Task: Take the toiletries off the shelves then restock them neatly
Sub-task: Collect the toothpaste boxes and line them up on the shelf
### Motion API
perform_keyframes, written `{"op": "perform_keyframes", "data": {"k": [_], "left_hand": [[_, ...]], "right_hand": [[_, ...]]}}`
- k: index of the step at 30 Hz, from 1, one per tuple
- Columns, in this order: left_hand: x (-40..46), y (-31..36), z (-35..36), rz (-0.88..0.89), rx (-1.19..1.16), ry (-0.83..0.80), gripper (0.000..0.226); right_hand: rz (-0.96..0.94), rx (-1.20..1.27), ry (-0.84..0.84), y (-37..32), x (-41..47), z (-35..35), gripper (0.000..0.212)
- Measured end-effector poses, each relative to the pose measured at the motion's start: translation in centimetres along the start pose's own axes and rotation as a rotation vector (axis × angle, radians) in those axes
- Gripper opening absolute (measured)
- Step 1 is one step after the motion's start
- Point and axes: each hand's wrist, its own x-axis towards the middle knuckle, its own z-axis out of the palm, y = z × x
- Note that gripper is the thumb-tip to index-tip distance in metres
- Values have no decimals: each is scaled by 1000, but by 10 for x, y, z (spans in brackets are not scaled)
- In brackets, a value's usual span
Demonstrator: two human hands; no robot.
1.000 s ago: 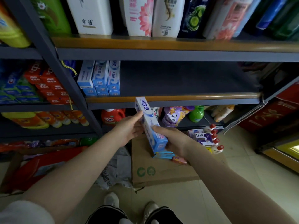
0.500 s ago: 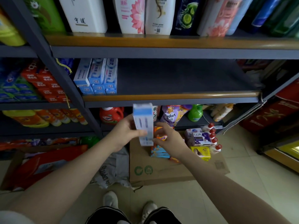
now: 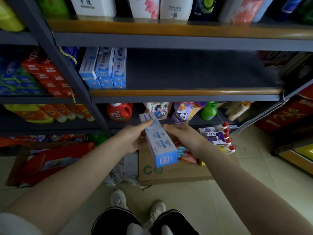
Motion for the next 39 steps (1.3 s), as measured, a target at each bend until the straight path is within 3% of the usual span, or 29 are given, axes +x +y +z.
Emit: {"op": "perform_keyframes", "data": {"k": [4,7,9,11,14,17,20,22,23,27,33,36,39], "left_hand": [[17,-9,-5,-190,-170,-11,20],[32,-17,-4,-151,-30,82,14],[47,-23,-3,-134,56,154,12],[68,-26,-5,-127,89,214,18],[110,-34,-14,-73,189,335,29],[150,-48,-24,-11,252,380,43],[191,-72,-33,60,401,207,51],[202,-84,-37,97,476,115,40],[206,-90,-42,125,515,90,30],[234,-116,-77,225,748,97,20],[249,-132,-109,264,755,113,16],[235,-123,-112,303,762,84,16],[211,-102,-113,378,802,49,17]], "right_hand": [[135,64,4,7,8,5,41],[111,64,5,14,20,8,35],[-40,-225,-38,27,33,14,32],[-174,-601,-98,50,56,22,61],[-88,-815,-98,82,95,44,86],[31,-757,28,115,133,66,67],[226,-242,169,156,169,72,41],[298,75,241,188,191,73,32],[301,96,280,204,201,74,29],[297,-101,364,250,235,85,36],[288,-213,589,277,254,101,33],[350,-322,578,274,249,104,41],[281,-309,563,249,229,110,52]]}}
